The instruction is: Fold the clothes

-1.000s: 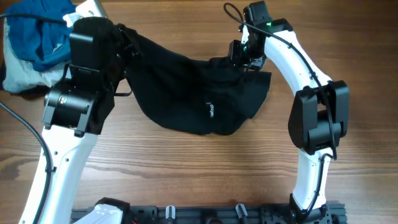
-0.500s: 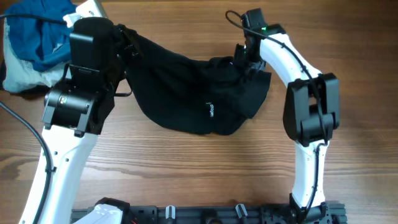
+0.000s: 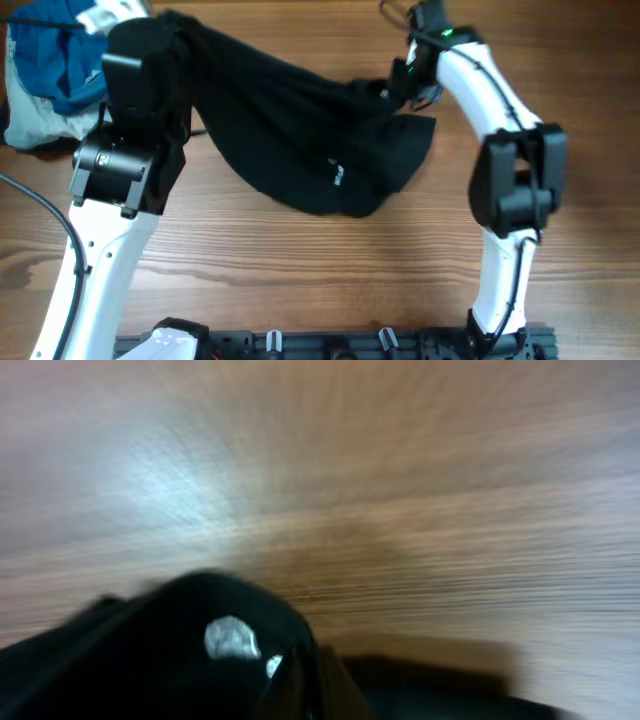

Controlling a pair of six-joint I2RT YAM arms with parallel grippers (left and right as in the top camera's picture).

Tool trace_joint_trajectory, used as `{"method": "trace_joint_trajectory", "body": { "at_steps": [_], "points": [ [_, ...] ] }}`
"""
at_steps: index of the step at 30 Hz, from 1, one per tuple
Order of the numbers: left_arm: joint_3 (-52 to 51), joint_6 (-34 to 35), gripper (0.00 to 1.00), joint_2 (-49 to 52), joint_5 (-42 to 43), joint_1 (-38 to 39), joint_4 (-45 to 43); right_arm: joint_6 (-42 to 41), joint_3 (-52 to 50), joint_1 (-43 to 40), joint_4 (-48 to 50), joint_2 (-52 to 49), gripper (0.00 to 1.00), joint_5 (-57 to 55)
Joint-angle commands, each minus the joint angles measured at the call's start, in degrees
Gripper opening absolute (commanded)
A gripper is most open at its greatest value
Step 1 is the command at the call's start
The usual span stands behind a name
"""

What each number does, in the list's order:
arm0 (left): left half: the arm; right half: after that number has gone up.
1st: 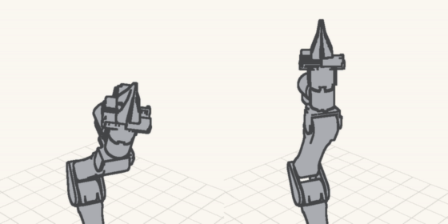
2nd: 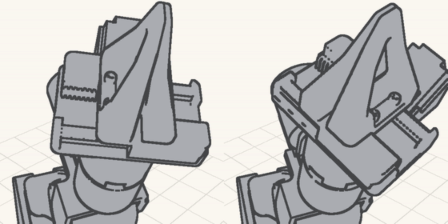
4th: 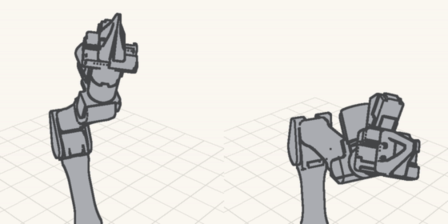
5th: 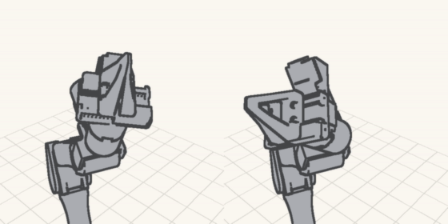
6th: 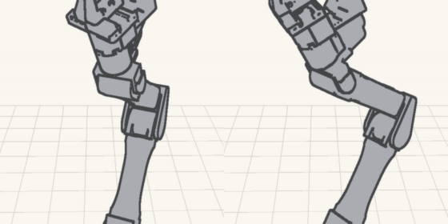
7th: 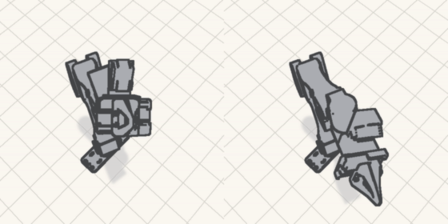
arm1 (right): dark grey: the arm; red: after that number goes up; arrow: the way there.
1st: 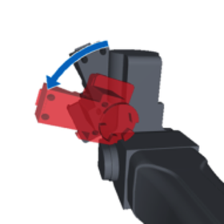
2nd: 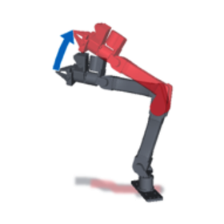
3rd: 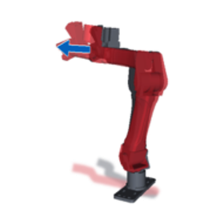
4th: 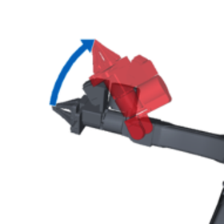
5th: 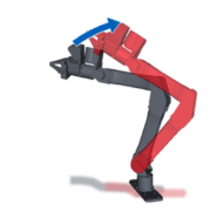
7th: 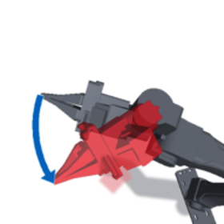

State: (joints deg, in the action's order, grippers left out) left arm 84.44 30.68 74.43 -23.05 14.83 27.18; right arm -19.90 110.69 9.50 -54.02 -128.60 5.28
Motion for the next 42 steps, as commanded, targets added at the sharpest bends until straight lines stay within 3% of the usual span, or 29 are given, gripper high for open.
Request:
{"method": "trace_joint_trajectory", "body": {
  "at_steps": [1, 5, 11, 23, 27, 31, 35, 42],
  "points": [
    [1.03, -0.94, 0.04, -0.11, -10.14, -1.62, -6.82, 7.08, 8.33, -4.28, -2.38, 13.09, 0.04, 0.59],
    [1.03, -0.96, 0.04, -0.13, -7.82, -2.36, -8.48, 11.5, 13.09, -8.17, -5.99, 21.81, 0.04, 0.59],
    [1.03, -1.97, 0.04, -0.17, 1.88, -2.36, -3.23, 13.84, 13.2, -11.26, -8.63, 30.71, 0.04, 0.76],
    [1.03, 0.57, 0.04, -3.52, 19.93, -2.29, 22.36, 13.9, 12.68, -11.23, -12.94, 29.9, 0.04, 0.76],
    [1.03, 7.91, 0.04, -9.66, 20.9, -2.32, 33.92, 13.92, 12.68, -11.23, -13.0, 29.51, 0.04, 0.79],
    [0.96, 8.0, 0.04, -10.93, 19.96, -2.32, 38.99, 13.88, 12.68, -11.23, -13.03, 27.69, 0.04, 1.07],
    [0.9, 8.0, 0.04, -3.72, 18.27, -2.32, 39.69, 13.79, 12.66, -11.23, -13.29, 24.79, 0.04, 3.21],
    [0.9, 9.7, 0.04, 20.04, 18.27, -2.34, 34.16, 14.36, 12.66, -11.23, -13.62, 21.44, 0.04, 3.37]
  ]
}}
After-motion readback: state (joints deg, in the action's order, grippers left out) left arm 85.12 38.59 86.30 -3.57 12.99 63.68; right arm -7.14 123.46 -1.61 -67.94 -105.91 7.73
